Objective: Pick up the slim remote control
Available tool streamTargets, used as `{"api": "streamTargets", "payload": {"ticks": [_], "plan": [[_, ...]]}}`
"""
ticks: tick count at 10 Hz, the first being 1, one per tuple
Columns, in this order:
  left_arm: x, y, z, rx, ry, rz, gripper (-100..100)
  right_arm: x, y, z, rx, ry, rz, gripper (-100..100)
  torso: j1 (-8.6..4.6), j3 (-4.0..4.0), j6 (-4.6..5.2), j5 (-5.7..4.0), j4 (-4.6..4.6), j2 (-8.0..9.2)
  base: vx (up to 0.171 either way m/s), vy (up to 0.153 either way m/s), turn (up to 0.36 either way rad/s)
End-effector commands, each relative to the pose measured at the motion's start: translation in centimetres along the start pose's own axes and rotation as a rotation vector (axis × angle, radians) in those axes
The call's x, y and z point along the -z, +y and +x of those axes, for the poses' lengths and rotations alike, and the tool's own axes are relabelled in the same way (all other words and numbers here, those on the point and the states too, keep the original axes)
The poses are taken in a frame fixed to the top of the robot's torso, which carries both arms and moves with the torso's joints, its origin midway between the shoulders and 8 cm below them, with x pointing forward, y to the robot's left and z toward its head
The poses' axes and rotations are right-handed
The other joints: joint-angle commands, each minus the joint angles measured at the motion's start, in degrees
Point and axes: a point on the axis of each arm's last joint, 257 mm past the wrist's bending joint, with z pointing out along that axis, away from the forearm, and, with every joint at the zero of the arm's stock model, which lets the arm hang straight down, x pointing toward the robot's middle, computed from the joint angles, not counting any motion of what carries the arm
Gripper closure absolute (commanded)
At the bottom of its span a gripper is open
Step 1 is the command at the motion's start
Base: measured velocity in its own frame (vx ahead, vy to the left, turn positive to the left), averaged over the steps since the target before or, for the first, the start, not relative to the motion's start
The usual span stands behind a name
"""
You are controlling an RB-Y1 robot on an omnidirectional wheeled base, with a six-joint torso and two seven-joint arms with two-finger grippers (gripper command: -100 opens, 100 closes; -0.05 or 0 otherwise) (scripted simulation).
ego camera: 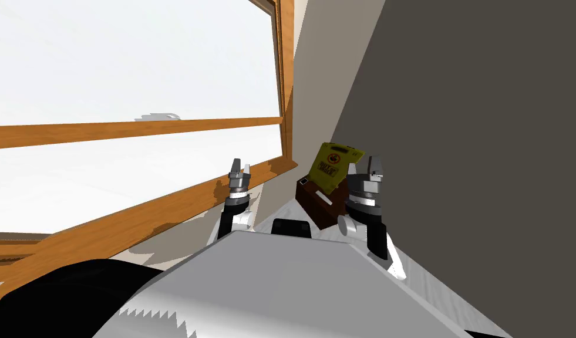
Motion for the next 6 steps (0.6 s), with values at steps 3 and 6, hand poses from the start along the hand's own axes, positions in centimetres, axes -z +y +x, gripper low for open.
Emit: {"api": "streamTargets", "payload": {"ticks": [3,6], "plan": [[0.0,0.0,0.0,0.000,0.000,0.000,0,0.8,-3.1,1.5,0.051,0.099,0.063,-100,-0.24,0.00,-0.02,-0.05,0.00,0.01,-0.006,-0.051,0.205],[0.0,0.0,0.0,0.000,0.000,0.000,0,2.3,-7.1,2.8,0.110,0.200,0.145,-100,-0.27,0.00,-0.03,-0.06,0.00,0.00,-0.011,-0.066,0.265]]}}
